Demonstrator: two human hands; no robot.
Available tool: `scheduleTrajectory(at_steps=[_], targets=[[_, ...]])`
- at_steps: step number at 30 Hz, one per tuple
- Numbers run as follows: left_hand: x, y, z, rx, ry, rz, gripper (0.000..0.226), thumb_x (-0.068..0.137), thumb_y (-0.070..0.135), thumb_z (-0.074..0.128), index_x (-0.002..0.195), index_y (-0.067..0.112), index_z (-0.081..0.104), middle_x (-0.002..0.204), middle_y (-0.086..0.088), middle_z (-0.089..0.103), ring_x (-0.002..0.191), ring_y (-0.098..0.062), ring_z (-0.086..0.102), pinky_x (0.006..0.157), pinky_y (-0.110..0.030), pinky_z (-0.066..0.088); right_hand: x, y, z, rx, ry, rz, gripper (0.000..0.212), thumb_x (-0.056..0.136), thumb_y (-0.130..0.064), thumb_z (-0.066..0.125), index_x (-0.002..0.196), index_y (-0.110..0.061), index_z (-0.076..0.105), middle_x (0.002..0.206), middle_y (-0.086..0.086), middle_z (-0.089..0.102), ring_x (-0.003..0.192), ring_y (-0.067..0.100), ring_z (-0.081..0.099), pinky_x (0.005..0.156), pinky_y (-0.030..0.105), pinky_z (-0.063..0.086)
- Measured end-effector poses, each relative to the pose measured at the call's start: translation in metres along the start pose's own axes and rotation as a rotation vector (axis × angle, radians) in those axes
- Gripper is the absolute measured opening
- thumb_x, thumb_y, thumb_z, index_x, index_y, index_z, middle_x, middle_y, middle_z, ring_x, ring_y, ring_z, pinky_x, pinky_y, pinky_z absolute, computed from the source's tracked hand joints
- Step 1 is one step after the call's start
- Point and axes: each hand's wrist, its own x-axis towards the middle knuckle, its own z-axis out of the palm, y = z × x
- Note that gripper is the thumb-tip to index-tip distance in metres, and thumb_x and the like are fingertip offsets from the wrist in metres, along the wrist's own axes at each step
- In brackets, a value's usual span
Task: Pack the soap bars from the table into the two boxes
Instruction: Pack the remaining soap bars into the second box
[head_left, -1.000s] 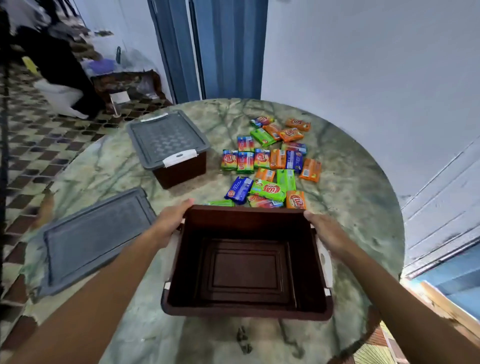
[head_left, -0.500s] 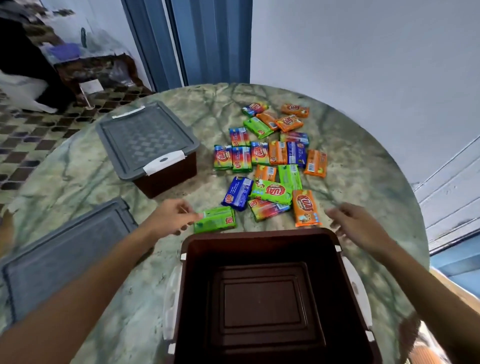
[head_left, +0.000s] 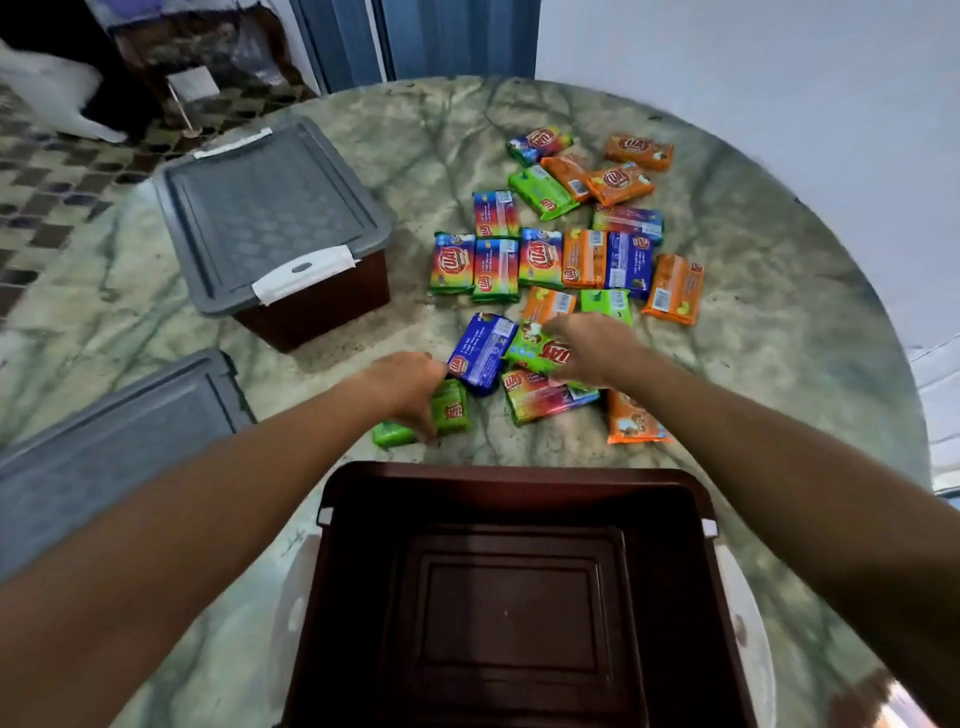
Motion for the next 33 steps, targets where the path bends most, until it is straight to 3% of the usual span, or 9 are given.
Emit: scheduleTrajectory(at_steps=[5, 8, 12, 17, 25, 27, 30, 31, 33], targets=[[-0.061, 0.001, -0.052, -0.182, 0.294, 0.102, 0.065, 0.058, 0.045, 0.082, 0.111, 0.016, 0.06, 0.108, -0.004, 0.064, 0.091, -0.02, 0.056, 0.08, -0.031, 0.048, -0.061, -0.021, -0.066, 0.153, 0.144, -0.08, 0.072, 0.077, -0.036, 0.074, 0.14, -0.021, 0.043, 0.111, 0.007, 0.067, 0.094, 0.019, 0.06, 0.081, 0.032, 0.049], [-0.126, 0.018, -0.083, -0.113, 0.358, 0.196, 0.075, 0.056, 0.054, 0.079, 0.117, 0.016, 0.058, 0.107, -0.001, 0.061, 0.098, -0.022, 0.056, 0.084, -0.033, 0.047, -0.122, -0.037, -0.114, 0.212, 0.007, -0.141, 0.076, 0.067, -0.04, 0.08, 0.135, -0.029, 0.048, 0.107, -0.004, 0.061, 0.077, 0.003, 0.054, 0.075, 0.027, 0.044], [-0.183, 0.058, -0.063, 0.063, 0.219, 0.283, 0.062, 0.054, 0.061, 0.07, 0.101, 0.022, 0.057, 0.097, 0.003, 0.057, 0.089, -0.018, 0.055, 0.076, -0.031, 0.049, -0.187, -0.063, -0.119, 0.071, -0.321, -0.209, 0.072, 0.063, -0.051, 0.078, 0.127, -0.037, 0.049, 0.098, -0.017, 0.051, 0.085, 0.005, 0.052, 0.073, 0.028, 0.046], [-0.166, 0.095, 0.006, 0.13, -0.024, 0.282, 0.049, 0.064, 0.046, 0.074, 0.098, 0.017, 0.056, 0.102, -0.005, 0.061, 0.094, -0.027, 0.061, 0.077, -0.035, 0.049, -0.207, -0.088, -0.014, -0.169, -0.327, -0.215, 0.063, 0.07, -0.039, 0.07, 0.127, -0.021, 0.05, 0.11, 0.002, 0.064, 0.1, 0.025, 0.062, 0.075, 0.033, 0.05], [-0.146, 0.104, 0.043, 0.132, -0.022, 0.302, 0.052, 0.08, 0.047, 0.066, 0.116, 0.012, 0.054, 0.116, -0.009, 0.056, 0.106, -0.029, 0.058, 0.083, -0.038, 0.048, -0.195, -0.096, 0.034, -0.159, -0.237, -0.178, 0.05, 0.085, -0.028, 0.061, 0.131, -0.014, 0.045, 0.127, 0.009, 0.051, 0.113, 0.031, 0.052, 0.084, 0.041, 0.05], [-0.157, 0.097, 0.025, 0.027, 0.144, 0.388, 0.043, 0.084, 0.05, 0.058, 0.114, 0.018, 0.057, 0.108, -0.002, 0.059, 0.098, -0.023, 0.06, 0.078, -0.035, 0.048, -0.2, -0.095, 0.011, -0.013, -0.135, -0.195, 0.038, 0.087, -0.031, 0.058, 0.123, -0.018, 0.053, 0.121, 0.004, 0.056, 0.11, 0.027, 0.056, 0.082, 0.037, 0.047], [-0.163, 0.075, 0.002, -0.053, 0.608, 0.464, 0.029, 0.081, 0.037, 0.056, 0.1, 0.018, 0.065, 0.087, 0.001, 0.063, 0.08, -0.02, 0.063, 0.061, -0.029, 0.049, -0.199, -0.085, -0.024, 0.132, 0.263, -0.216, 0.022, 0.081, -0.026, 0.061, 0.101, -0.017, 0.062, 0.097, 0.001, 0.067, 0.092, 0.027, 0.064, 0.067, 0.033, 0.047], [-0.161, 0.065, -0.003, -0.074, 0.66, 0.429, 0.029, 0.076, 0.034, 0.059, 0.099, 0.017, 0.066, 0.087, 0.0, 0.064, 0.081, -0.021, 0.063, 0.061, -0.029, 0.05, -0.195, -0.077, -0.031, 0.122, 0.354, -0.201, 0.024, 0.077, -0.027, 0.065, 0.099, -0.017, 0.064, 0.093, 0.002, 0.067, 0.09, 0.027, 0.064, 0.065, 0.032, 0.046], [-0.151, 0.047, -0.009, -0.105, 0.492, 0.305, 0.041, 0.076, 0.033, 0.066, 0.114, 0.018, 0.061, 0.103, -0.002, 0.062, 0.099, -0.023, 0.057, 0.075, -0.034, 0.049, -0.186, -0.061, -0.038, 0.056, 0.259, -0.101, 0.043, 0.076, -0.035, 0.071, 0.115, -0.019, 0.059, 0.11, 0.003, 0.063, 0.105, 0.026, 0.058, 0.075, 0.033, 0.045]])
